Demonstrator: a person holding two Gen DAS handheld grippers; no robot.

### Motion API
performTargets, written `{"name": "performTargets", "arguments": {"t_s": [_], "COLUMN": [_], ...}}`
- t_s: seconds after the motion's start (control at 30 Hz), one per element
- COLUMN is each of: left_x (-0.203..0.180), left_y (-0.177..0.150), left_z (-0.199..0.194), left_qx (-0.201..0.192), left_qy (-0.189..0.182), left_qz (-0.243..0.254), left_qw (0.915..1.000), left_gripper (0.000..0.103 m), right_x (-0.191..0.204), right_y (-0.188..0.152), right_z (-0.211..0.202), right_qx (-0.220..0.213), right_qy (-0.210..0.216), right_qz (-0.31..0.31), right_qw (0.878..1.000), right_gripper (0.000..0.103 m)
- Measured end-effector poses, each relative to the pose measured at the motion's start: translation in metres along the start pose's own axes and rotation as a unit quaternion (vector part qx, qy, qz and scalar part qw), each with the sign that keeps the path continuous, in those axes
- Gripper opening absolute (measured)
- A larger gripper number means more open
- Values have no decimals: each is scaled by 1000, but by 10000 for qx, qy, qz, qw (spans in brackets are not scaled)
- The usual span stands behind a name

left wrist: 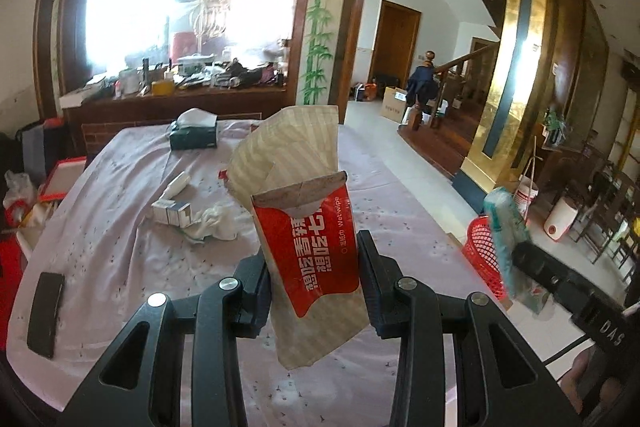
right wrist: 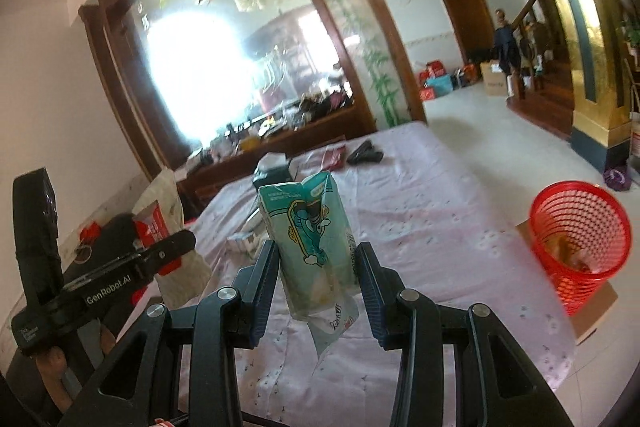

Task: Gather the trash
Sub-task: 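Carry the paper packet and teal package in both tools over the red wastebasket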

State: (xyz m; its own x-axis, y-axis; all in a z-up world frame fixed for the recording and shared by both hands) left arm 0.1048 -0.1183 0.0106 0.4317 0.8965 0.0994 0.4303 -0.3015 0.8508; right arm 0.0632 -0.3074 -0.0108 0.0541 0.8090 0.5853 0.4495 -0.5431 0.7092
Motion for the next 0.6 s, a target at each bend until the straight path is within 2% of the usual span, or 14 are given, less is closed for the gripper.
{"name": "performTargets", "arguments": {"t_s": [0.4,0.6], "left_x": [-27,-40], "left_y": [17,25], "left_z": [0,-3], "left_qx": [-212,-374], "left_qy": [-374,-423], "left_qz": [311,548], "left_qw": [9986,9969], "left_gripper": [37,37], "right_x": [-22,-36], "right_y": [20,30], "right_z": [-35,-50], "right_qx": [-508,-769], "right_qy": [-221,-357], "right_qz": [138,272], "right_qw": [9984,9960], "right_gripper": [43,43]}}
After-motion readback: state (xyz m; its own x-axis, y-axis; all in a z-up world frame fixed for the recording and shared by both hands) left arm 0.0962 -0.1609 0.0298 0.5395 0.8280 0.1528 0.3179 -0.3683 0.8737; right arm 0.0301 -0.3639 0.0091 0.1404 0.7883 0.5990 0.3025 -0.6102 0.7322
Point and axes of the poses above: each gripper's, at about its wrist camera, not at the fingertips, and z roughly the way its jaws point, x to its left, y to its top, the point moved 5 cm from there along z, roughly the way its jaws point, and after that the axes turned 15 degrees about z, right-handed, at the moved point
